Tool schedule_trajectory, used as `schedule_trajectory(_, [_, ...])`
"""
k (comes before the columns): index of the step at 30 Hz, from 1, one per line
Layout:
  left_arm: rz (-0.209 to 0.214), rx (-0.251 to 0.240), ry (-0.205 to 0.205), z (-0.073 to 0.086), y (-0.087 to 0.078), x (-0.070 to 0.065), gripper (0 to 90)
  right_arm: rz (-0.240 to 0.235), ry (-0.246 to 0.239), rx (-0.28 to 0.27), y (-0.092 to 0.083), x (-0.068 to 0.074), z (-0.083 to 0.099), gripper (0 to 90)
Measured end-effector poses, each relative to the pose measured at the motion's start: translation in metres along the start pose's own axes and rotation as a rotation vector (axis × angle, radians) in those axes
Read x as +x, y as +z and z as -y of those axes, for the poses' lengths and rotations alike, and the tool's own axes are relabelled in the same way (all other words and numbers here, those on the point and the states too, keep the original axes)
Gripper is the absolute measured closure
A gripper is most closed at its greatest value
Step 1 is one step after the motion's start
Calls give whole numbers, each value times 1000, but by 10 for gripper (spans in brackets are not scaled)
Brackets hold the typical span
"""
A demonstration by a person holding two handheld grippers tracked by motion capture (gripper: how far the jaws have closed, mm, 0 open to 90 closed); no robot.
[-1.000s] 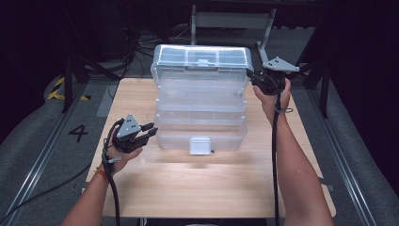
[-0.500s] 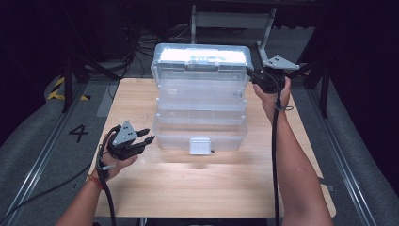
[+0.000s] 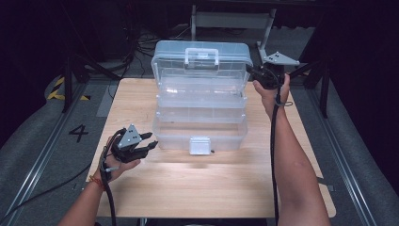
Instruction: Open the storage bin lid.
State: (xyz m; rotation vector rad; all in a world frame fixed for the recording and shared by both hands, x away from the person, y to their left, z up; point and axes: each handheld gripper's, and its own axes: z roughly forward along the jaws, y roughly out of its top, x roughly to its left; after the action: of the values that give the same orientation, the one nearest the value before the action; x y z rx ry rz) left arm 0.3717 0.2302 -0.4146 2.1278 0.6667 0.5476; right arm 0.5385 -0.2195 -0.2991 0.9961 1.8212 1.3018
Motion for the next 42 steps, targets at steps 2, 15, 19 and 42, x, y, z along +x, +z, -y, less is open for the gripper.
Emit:
schedule_trajectory(2, [1, 1, -4, 1, -1, 2, 598, 5, -3, -4, 2, 0, 0, 782])
schedule_trajectory(15, [7, 24, -9, 7, 1, 3, 602, -26, 27, -8, 8, -8, -1, 788])
schedule_trajectory(19, [17, 41, -19, 12, 5, 1, 607, -14, 31, -9, 11, -8, -3, 790])
schedule_trajectory(42, [63, 259, -78, 64, 5, -4, 355, -13, 0, 12, 18, -17, -11, 853])
